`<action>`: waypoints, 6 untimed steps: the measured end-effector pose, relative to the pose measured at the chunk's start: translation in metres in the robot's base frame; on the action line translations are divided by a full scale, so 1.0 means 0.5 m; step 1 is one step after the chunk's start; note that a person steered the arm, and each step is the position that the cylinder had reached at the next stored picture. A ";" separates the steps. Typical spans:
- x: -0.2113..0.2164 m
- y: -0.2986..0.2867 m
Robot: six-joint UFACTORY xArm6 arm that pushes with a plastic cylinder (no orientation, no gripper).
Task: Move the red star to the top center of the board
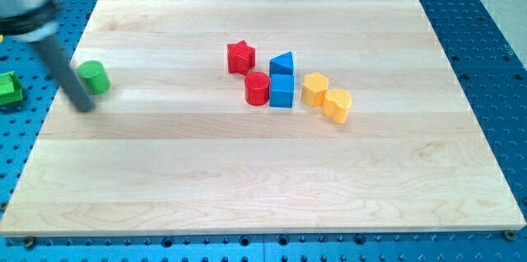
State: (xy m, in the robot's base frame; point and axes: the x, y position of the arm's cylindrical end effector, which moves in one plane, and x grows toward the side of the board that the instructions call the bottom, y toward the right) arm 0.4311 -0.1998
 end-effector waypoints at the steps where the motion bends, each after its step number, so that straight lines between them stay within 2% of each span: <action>1: -0.041 0.299; 2: -0.337 0.349; 3: -0.473 0.288; 4: -0.480 0.100; 5: -0.453 0.127; 6: -0.361 0.045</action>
